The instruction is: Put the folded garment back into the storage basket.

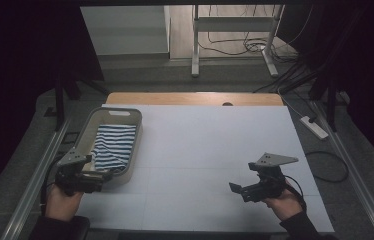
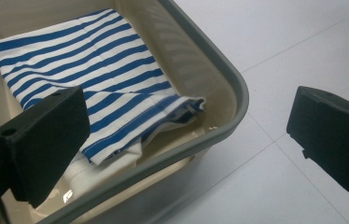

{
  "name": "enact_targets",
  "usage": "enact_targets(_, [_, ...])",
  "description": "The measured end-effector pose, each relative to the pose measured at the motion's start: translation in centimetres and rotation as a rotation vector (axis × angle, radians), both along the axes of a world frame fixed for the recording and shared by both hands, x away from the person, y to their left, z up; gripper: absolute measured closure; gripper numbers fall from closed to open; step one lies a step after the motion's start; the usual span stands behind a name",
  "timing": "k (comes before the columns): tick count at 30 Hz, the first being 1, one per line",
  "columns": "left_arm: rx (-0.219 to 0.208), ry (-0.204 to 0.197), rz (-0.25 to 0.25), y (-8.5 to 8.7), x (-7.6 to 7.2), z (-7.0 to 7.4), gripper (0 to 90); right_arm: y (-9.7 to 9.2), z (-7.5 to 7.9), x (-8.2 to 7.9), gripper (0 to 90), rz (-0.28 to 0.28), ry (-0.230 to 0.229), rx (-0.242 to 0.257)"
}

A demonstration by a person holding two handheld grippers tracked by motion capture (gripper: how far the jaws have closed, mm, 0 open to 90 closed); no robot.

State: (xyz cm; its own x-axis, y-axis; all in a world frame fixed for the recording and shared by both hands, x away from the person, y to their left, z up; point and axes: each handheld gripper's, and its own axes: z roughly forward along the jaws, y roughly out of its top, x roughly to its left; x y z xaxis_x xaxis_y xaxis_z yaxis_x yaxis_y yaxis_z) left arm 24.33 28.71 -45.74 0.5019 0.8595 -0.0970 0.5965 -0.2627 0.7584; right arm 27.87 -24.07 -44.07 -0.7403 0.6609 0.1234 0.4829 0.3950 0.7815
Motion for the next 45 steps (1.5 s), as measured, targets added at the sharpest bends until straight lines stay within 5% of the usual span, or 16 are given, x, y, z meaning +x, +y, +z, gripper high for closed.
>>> enact_targets(45, [-0.03, 0.018, 0.086, 3.1, -2.9, -0.9, 0.0, -5.5, -0.4, -2.9, 0.0, -0.157, -0.014, -0.013])
